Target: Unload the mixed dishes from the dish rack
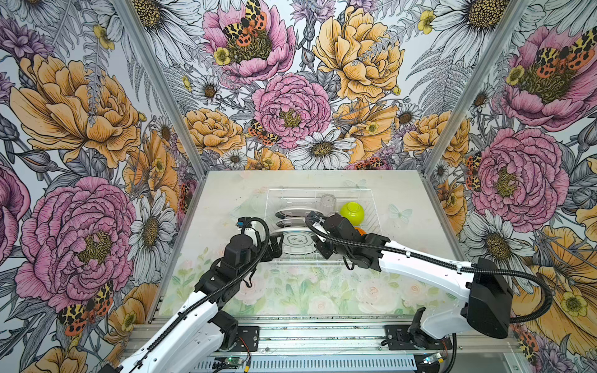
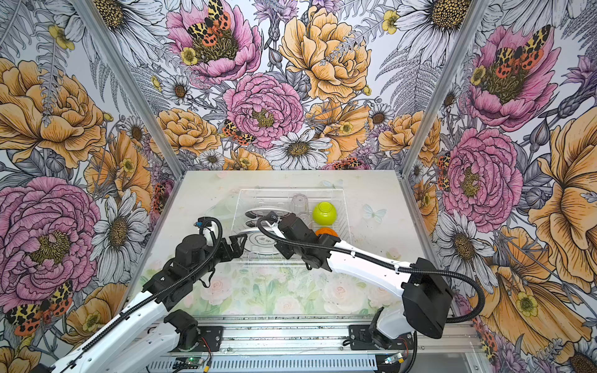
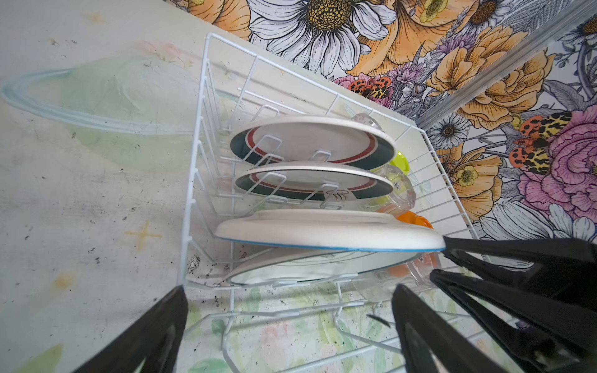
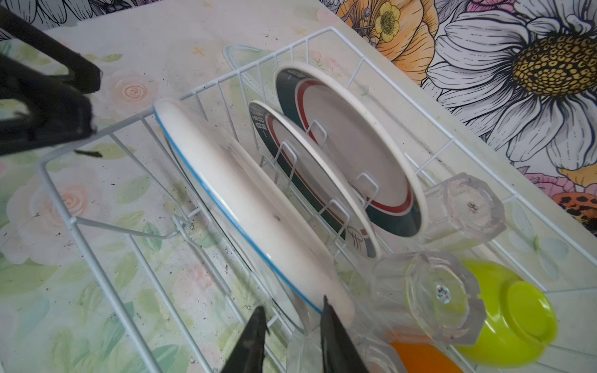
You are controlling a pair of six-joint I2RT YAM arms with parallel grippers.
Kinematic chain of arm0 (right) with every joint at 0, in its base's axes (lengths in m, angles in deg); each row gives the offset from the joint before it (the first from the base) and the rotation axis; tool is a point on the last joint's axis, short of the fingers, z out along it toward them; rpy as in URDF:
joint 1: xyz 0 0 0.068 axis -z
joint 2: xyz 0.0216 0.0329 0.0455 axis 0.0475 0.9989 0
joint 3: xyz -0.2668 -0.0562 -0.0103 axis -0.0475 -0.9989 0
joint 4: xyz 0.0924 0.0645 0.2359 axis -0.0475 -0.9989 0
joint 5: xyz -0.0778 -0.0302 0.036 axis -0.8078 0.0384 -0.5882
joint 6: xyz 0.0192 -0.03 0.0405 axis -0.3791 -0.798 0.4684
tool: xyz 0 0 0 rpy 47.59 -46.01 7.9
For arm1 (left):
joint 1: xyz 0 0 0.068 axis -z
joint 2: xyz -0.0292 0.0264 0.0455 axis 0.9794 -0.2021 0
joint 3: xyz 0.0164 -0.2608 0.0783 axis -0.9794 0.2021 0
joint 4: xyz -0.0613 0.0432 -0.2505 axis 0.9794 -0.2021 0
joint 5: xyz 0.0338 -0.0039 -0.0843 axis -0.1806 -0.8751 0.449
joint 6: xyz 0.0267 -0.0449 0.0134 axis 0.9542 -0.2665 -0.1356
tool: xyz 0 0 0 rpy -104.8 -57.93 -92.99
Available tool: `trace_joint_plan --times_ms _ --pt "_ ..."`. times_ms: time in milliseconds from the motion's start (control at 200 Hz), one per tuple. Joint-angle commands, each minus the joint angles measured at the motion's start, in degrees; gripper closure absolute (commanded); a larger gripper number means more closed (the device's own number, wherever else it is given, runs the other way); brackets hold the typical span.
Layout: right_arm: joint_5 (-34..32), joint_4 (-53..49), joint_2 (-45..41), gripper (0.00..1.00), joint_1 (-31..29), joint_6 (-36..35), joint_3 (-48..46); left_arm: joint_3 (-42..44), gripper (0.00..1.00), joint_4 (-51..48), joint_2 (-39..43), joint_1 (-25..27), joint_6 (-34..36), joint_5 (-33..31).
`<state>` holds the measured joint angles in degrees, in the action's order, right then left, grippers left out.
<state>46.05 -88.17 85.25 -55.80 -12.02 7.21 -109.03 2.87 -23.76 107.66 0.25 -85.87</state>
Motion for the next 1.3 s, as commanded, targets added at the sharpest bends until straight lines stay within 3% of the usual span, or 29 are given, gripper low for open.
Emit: trace_joint_plan --times_ms 0,751,1086,1221,1296 --pt "4.9 1.0 1.1 0.67 -0.3 -0.7 0.0 0.3 0.01 1.6 -0.6 -0.5 -0.4 1.0" --pt "6.5 0.7 8.2 0.60 0.3 -4.3 3.0 0.6 0.01 2.2 -1.8 -0.7 -0.4 1.1" --pt "5.5 0.7 8.6 0.85 0.3 -10.7 3.3 1.5 0.01 2.2 -1.7 -1.1 -0.9 0.1" --pt "4.9 0.9 7.8 1.00 0.3 -12.4 3.3 1.7 0.01 2.2 -1.7 -1.2 -1.4 0.1" --pt "4.4 0.9 7.3 1.00 0.4 -12.7 3.3 1.7 0.01 2.3 -1.7 -1.2 -1.8 0.1"
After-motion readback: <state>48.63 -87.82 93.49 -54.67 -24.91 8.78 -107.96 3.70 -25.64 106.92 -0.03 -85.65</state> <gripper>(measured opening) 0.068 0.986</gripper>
